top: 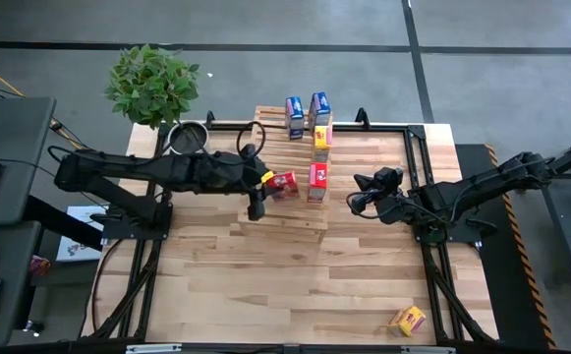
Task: Stack cereal on shelf
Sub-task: Put the red cereal box on the shelf aligned with the other red cereal box
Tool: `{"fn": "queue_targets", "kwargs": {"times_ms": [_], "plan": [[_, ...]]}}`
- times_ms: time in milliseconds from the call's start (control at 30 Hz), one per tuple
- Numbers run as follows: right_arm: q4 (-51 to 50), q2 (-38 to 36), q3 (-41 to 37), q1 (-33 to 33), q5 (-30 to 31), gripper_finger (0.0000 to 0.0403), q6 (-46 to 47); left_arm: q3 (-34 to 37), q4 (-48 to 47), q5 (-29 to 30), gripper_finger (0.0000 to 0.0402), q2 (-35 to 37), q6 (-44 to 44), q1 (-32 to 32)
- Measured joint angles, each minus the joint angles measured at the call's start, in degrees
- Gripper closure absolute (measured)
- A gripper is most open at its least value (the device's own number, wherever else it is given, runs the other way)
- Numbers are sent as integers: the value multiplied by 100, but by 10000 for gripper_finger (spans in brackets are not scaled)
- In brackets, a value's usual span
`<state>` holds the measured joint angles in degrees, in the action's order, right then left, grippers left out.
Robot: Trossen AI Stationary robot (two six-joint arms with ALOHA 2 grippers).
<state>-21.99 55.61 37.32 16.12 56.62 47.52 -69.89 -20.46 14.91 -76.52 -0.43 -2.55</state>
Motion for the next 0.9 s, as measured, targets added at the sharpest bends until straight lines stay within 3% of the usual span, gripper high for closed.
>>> {"fn": "queue_targets", "kwargs": {"times_ms": [467, 900], "plan": [[-1, 0, 0, 0, -2, 402, -1, 2, 111, -304, 255, -325, 166, 345], [-1, 0, 0, 0, 2, 402, -2, 2, 370, -400, 214, -352, 556, 369]]}}
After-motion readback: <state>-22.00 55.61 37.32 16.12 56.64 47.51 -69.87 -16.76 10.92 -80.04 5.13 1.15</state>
